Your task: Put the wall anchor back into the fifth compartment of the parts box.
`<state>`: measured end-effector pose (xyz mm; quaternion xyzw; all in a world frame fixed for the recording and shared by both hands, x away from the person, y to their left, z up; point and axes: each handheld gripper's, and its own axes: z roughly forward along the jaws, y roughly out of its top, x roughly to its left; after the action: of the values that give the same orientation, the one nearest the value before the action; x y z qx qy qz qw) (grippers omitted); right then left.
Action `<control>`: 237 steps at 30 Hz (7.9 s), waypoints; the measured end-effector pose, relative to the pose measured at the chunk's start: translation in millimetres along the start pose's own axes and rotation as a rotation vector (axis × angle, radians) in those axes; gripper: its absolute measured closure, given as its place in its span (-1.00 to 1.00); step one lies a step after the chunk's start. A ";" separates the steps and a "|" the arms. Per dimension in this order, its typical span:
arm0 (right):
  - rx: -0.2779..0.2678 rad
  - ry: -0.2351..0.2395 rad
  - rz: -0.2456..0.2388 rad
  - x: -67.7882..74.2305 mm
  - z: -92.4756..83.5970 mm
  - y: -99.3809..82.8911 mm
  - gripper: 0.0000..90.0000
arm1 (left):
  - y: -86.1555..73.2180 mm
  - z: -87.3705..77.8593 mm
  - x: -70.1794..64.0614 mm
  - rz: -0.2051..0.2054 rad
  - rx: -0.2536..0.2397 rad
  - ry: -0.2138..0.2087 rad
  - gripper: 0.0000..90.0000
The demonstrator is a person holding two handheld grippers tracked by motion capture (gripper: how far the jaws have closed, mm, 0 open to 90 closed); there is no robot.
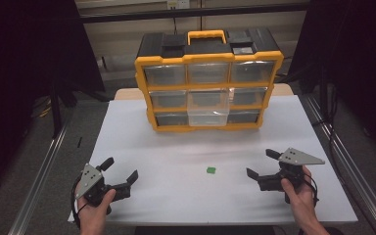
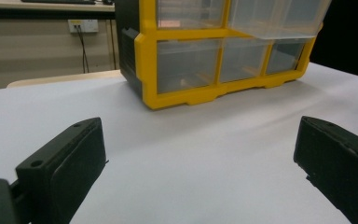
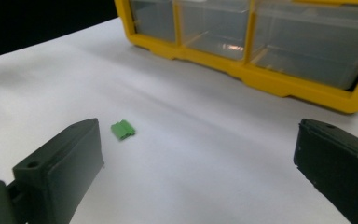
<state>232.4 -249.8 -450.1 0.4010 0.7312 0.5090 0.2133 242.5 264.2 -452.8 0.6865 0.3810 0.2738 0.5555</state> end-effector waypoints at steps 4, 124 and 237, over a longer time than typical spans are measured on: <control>0.033 0.046 0.001 5.8 2.0 5.3 -0.99 | 0.2 -3.0 -0.7 0.006 -0.005 -0.016 -0.95; 0.386 0.523 -0.264 22.1 109.8 96.6 0.89 | 2.2 2.5 -6.7 0.021 0.014 -0.027 -0.94; 0.353 0.235 -0.286 -8.9 116.6 243.4 -0.90 | 1.9 -2.4 2.2 0.000 -0.006 0.002 -0.92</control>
<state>411.4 -151.1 -273.7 0.2627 0.8777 0.3814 0.1233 242.3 267.2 -450.5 0.6846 0.3808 0.2757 0.5571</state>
